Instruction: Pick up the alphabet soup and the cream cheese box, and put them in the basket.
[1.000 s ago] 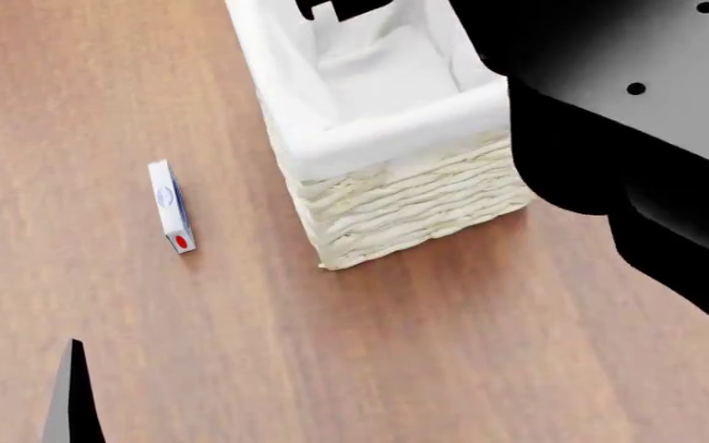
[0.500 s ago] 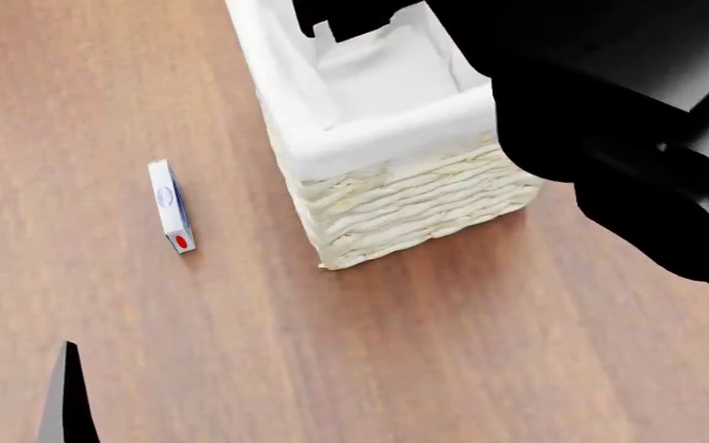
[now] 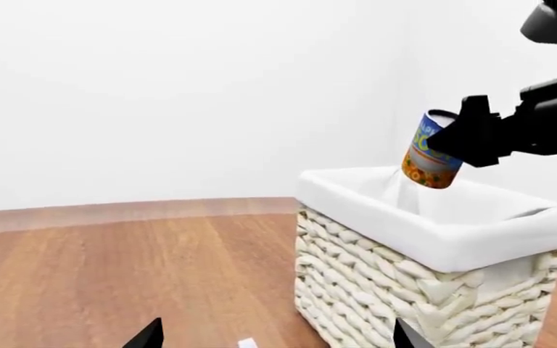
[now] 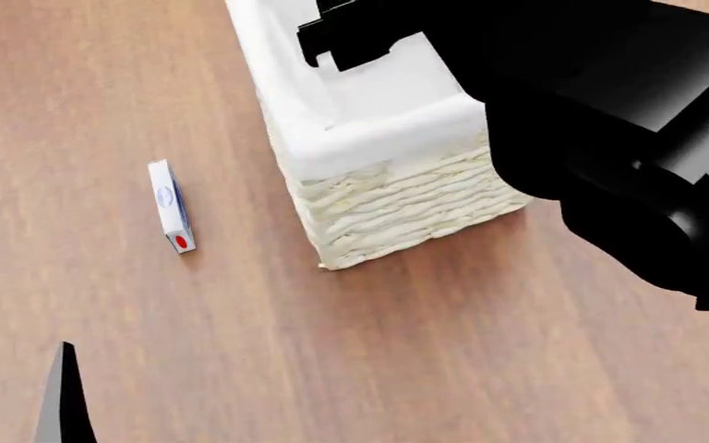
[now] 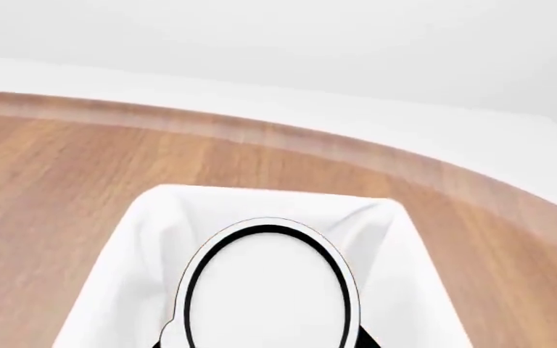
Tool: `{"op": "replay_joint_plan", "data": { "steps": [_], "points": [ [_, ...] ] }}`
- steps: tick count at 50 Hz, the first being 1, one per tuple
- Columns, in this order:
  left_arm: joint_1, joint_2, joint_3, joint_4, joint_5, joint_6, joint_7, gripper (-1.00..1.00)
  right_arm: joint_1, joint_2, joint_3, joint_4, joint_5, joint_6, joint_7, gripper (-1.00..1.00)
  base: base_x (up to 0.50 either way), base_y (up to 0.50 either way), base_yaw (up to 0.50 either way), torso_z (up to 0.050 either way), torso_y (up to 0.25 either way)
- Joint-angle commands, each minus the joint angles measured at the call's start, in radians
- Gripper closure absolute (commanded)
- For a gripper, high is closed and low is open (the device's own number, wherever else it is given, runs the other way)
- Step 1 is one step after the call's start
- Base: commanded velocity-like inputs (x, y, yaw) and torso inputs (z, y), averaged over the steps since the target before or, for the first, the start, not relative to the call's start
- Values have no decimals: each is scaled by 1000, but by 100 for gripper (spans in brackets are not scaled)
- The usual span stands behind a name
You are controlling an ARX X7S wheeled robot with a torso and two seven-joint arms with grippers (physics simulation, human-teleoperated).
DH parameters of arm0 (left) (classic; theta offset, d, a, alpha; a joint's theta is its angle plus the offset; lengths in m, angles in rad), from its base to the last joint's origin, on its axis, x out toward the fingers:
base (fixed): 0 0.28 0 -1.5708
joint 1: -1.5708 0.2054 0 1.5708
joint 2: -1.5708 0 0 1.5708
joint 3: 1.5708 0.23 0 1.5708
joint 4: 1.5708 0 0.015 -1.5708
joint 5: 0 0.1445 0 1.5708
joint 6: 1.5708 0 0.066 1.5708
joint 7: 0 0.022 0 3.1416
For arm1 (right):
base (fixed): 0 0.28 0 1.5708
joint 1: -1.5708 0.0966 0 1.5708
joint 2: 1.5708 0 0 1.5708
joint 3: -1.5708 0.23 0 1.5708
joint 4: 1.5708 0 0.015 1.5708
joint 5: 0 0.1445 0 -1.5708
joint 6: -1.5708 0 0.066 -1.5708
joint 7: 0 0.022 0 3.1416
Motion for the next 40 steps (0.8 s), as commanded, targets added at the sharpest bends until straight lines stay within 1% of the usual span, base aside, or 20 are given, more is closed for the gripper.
{"op": "replay_joint_plan", "data": {
  "steps": [1,16,29,30,40],
  "points": [
    [1,-4,0,5,2,-4,-6,-100,-2,-4,26,9,-56,8,-1,100,0,0,0,0,0],
    [4,-8,-2,2,-2,4,-11,-100,-27,-16,27,18,-68,8,0,100,0,0,0,0,1],
    [9,-13,2,19,7,-4,-18,-100,-28,-3,33,2,-77,11,9,100,0,0,0,0,1],
    [9,-14,2,21,8,-5,-19,-100,-27,-1,34,2,-75,13,9,-100,0,0,0,0,0],
    [9,-16,6,28,10,-8,-22,-100,-24,7,37,-9,-83,19,17,-100,0,0,0,0,0]
  ]
}}
